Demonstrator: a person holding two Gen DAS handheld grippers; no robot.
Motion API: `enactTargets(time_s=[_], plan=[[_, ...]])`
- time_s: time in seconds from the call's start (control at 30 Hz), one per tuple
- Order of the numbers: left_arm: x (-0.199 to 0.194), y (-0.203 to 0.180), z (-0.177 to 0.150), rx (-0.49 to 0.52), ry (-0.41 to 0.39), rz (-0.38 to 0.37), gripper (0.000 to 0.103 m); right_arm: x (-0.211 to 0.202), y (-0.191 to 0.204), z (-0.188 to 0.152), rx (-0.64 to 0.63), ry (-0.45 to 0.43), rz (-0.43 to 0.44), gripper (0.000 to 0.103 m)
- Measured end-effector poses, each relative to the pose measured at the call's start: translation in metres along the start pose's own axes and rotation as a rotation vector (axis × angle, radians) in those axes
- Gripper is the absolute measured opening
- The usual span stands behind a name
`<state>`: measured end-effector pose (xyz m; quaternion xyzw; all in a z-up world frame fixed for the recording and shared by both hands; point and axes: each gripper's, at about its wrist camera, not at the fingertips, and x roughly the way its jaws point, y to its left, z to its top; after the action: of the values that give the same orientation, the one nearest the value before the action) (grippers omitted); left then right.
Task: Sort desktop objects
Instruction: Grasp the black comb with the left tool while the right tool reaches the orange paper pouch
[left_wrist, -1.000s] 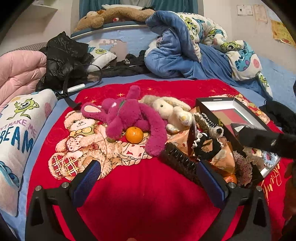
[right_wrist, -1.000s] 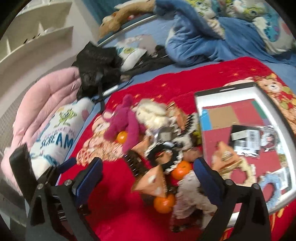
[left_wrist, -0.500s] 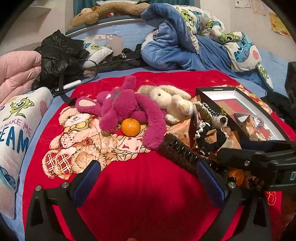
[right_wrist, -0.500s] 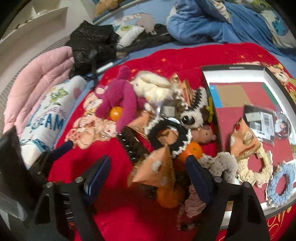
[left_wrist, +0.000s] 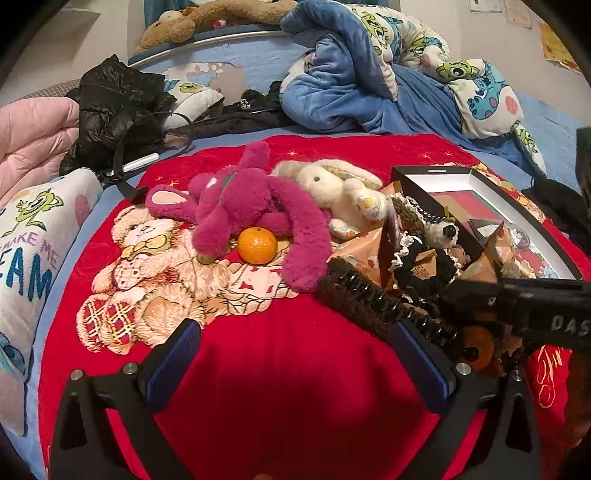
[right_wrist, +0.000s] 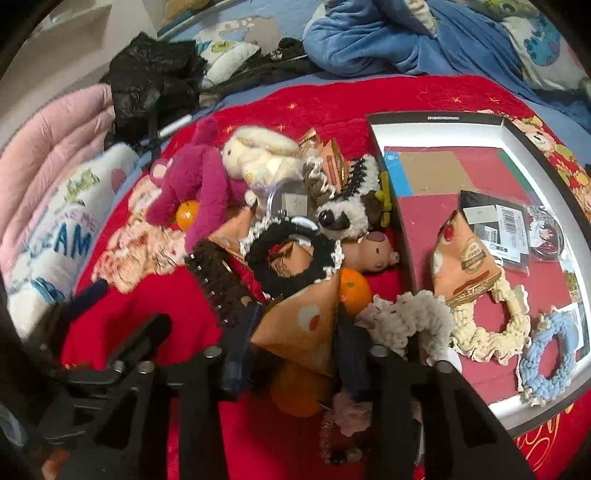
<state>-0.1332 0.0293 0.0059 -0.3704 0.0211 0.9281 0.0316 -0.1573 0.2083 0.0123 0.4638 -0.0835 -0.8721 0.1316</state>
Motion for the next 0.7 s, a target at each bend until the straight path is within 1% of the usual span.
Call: enactTargets(time_s=[0.07, 0.13, 0.33, 0.4, 0.43, 0.53, 0.63, 0.7], plan=[[0.003, -0.004, 0.001, 0.003, 0.002, -0.001, 0.103, -0.003, -0.002, 0.002, 0.016, -0.012, 0.012, 0.034], [0.006, -0.008, 0.002, 0.004, 0.004, -0.011, 0.103, -0.005, -0.001, 0.002, 0.011, -0.02, 0.004, 0.034], [0.022, -0.025, 0.005, 0.021, 0.034, -0.024, 0.103, -0.013, -0.001, 0.006, 0.023, -0.056, 0.011, 0.033], [0.023, -0.03, 0.007, 0.024, 0.024, -0.017, 0.103, -0.017, -0.003, 0.007, 0.032, -0.071, 0.017, 0.033], [0.023, -0.031, 0.008, 0.02, 0.022, -0.017, 0.103, -0.018, -0.004, 0.008, 0.035, -0.077, 0.022, 0.033], [0.027, -0.034, 0.009, -0.002, 0.042, -0.065, 0.103, -0.021, -0.007, 0.008, 0.045, -0.084, 0.033, 0.033], [0.027, -0.038, 0.006, -0.02, 0.032, -0.051, 0.103, -0.023, -0.01, 0.009, 0.058, -0.091, 0.036, 0.033], [0.028, -0.036, 0.005, -0.046, 0.045, -0.052, 0.103, -0.026, -0.013, 0.009, 0.068, -0.098, 0.043, 0.034]])
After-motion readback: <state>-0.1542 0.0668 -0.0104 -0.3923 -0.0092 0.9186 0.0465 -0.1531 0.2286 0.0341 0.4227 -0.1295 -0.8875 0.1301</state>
